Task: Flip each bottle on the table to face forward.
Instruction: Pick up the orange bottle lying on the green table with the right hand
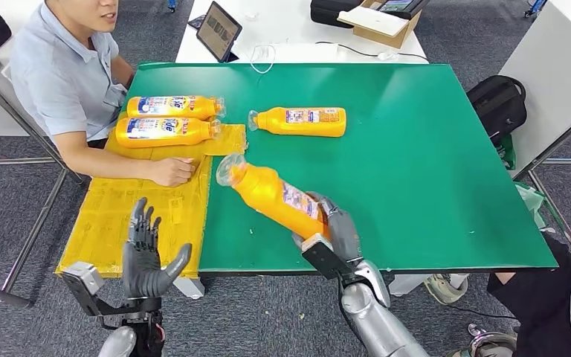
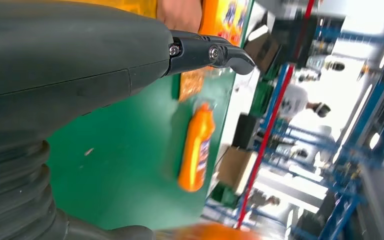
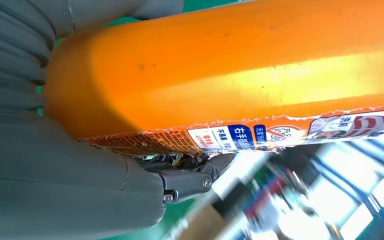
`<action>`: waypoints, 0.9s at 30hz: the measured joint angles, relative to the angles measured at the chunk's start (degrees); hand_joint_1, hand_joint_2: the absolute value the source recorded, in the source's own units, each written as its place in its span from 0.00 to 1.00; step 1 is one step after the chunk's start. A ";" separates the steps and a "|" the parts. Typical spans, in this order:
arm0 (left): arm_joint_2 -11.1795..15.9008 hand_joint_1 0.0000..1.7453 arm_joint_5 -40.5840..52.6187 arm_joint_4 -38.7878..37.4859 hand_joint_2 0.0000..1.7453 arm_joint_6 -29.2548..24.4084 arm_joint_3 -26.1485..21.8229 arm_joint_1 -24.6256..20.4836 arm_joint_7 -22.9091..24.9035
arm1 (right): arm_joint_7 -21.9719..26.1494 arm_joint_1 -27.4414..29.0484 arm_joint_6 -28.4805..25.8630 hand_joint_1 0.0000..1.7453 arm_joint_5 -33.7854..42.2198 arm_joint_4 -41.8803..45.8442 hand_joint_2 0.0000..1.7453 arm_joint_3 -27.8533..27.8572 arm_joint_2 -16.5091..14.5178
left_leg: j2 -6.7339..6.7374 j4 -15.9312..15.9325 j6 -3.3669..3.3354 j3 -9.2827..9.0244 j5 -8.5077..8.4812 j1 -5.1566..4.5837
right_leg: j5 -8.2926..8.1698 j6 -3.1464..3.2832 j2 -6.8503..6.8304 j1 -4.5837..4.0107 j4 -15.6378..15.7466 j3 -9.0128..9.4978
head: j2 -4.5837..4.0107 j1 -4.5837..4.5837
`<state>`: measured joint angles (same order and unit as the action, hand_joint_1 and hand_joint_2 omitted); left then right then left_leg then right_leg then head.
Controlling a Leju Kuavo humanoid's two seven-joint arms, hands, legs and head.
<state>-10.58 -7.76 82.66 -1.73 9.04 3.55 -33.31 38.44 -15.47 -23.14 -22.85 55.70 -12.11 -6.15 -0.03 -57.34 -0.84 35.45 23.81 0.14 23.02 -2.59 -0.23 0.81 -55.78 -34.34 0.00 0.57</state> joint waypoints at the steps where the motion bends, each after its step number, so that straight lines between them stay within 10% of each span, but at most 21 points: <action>1: 0.09 0.00 1.31 -0.17 1.00 0.46 0.66 0.25 -0.11 | 0.37 0.55 -0.26 1.00 0.58 2.16 1.00 -0.18 -0.14 | 0.00 0.00 0.00 0.00 0.00 -0.01 | 0.00 0.00 0.00 0.01 0.00 0.00 | 0.00 0.00; 13: 0.79 0.00 -1.57 1.17 1.00 2.86 12.10 1.98 2.69 | 1.22 -1.45 -11.92 1.00 -1.19 7.44 1.00 -10.66 -4.98 | -0.10 0.00 -0.01 -0.02 -0.06 0.03 | 0.00 0.02 -0.10 -0.01 -0.01 0.03 | 0.00 -0.01; 27: 1.66 0.00 0.48 3.42 1.00 4.32 15.22 -0.84 0.89 | -1.04 -2.82 -3.97 1.00 -1.74 -0.70 1.00 -18.57 -8.05 | -0.04 0.00 0.00 0.00 -0.06 0.03 | -0.01 0.02 -0.08 -0.01 0.00 -0.03 | 0.00 0.01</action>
<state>-8.92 -7.27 86.07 2.59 24.26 2.71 -32.42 37.40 -18.29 -27.11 -24.59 55.01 -30.68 -14.20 -0.06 -57.34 -0.84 35.44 23.74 0.17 23.00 -2.58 -0.31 0.79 -55.78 -34.37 0.00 0.57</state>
